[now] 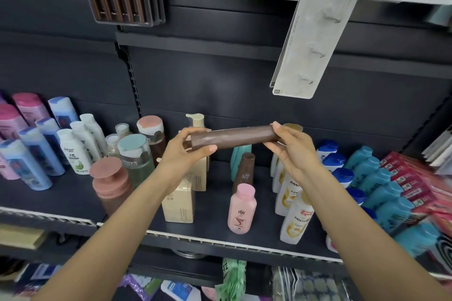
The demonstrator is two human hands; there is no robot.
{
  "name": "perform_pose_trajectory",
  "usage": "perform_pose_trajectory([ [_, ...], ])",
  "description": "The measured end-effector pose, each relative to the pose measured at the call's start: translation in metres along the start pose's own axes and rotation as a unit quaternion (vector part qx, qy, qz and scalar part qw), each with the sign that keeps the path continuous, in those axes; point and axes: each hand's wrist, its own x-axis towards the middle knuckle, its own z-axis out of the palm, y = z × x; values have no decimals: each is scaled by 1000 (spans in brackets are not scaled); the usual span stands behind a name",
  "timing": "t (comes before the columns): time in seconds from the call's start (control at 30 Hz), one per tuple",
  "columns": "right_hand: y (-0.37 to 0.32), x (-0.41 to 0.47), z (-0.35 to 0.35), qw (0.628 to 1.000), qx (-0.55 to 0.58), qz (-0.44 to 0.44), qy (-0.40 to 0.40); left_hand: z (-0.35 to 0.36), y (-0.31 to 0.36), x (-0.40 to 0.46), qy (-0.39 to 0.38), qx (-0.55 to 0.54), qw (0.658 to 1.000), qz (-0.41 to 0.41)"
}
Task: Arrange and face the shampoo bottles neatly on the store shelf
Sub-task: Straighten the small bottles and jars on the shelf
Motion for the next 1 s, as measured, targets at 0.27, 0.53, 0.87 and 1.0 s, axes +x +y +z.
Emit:
perform_pose_trajectory([
  [0.27, -1, -4, -4, 995, 87, -4, -46, -2, -1, -13, -2, -62, 998, 18],
  [0.53, -7, -8, -11, 993, 67, -1, -97, -1, 6, -22, 8, 19, 990, 139],
  [0.87, -5, -9, -9, 990, 84, 5, -113, -9, 8, -16, -6, -27, 991, 129],
  [1.0, -8, -8, -9, 990, 89, -10, -108, -10, 9, -14, -17, -58, 993, 98],
])
